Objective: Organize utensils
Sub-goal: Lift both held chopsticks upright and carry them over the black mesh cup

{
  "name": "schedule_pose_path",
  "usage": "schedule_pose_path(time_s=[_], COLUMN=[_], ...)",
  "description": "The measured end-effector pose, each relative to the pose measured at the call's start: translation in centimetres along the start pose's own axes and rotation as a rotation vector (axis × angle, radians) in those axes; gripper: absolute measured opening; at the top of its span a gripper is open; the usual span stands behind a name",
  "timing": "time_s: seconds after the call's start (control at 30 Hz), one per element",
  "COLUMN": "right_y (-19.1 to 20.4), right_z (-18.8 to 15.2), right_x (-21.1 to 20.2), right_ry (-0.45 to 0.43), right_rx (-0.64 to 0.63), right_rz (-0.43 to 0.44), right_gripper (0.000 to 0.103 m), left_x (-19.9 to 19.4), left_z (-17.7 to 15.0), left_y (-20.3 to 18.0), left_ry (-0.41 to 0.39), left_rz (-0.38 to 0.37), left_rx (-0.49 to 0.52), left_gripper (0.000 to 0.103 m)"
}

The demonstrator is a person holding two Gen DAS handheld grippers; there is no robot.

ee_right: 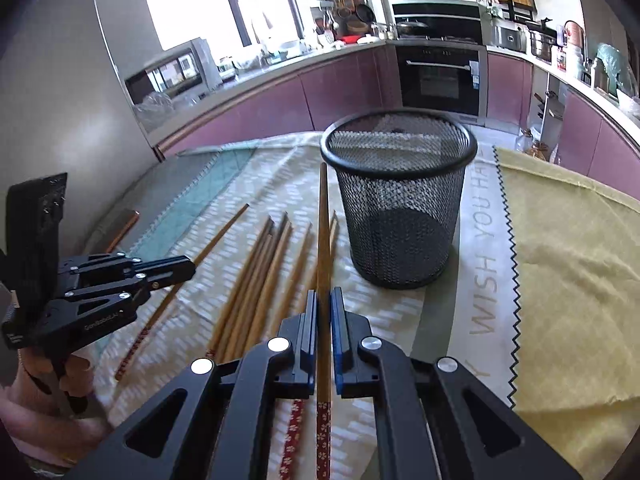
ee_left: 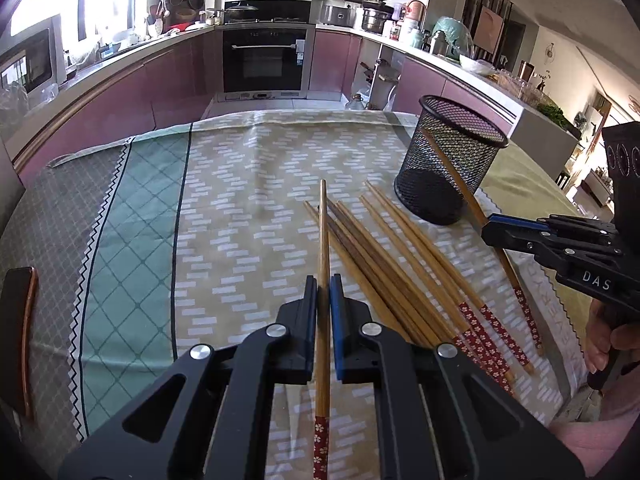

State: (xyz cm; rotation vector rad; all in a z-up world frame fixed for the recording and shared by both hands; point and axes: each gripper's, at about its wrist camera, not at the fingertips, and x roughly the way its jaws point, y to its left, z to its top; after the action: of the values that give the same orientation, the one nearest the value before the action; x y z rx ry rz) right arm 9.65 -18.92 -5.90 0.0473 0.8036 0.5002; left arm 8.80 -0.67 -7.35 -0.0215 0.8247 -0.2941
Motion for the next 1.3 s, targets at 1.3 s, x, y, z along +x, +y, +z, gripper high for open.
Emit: schedule_pose_path(time_s=[1.3], right_y=[-5.3], right_z=[12.7], right_x=[-6.7], right_ry=[-0.415], right_rx=[0.041], right_rz=[-0.012], right_gripper=[0.006], left_x=[-8.5], left_z=[16.4], left_y=[-6.4], left_ry=[-0.399], left_rz=[-0.322], left_rx=[-0.007], left_gripper=[0.007])
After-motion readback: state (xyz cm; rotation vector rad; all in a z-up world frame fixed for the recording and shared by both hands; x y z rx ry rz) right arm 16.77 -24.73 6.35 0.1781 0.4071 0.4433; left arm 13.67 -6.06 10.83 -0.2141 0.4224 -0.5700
